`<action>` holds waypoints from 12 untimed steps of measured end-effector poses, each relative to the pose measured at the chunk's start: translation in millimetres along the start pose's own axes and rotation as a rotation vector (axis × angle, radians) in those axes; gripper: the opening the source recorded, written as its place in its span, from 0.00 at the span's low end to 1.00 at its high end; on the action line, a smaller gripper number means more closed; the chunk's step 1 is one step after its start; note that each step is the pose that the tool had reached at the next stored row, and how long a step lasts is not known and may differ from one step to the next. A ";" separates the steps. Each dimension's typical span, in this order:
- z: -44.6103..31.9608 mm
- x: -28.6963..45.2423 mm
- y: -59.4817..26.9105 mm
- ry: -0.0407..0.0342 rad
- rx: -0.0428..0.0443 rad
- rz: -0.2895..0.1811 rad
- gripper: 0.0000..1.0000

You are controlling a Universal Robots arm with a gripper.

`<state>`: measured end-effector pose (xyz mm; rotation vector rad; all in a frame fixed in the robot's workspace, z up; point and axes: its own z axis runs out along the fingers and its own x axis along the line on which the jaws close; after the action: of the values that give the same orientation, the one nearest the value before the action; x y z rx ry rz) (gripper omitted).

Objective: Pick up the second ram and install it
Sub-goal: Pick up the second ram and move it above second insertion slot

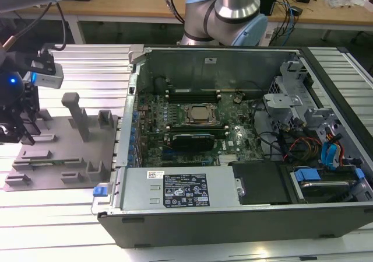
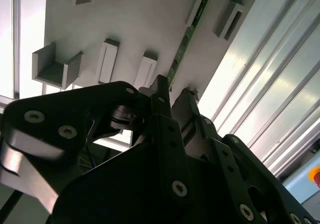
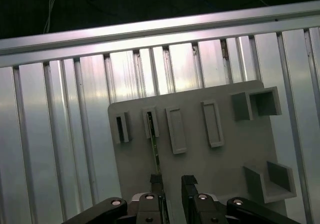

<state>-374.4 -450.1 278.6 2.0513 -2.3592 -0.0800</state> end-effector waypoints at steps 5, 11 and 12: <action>5.8 0.1 -0.3 0.0000 0.0000 0.000 0.28; 11.9 0.3 -0.6 0.0000 0.0000 0.000 0.28; 13.3 0.3 -0.6 0.0000 0.0000 0.000 0.28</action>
<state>-374.4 -450.1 265.3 2.0513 -2.3592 -0.0800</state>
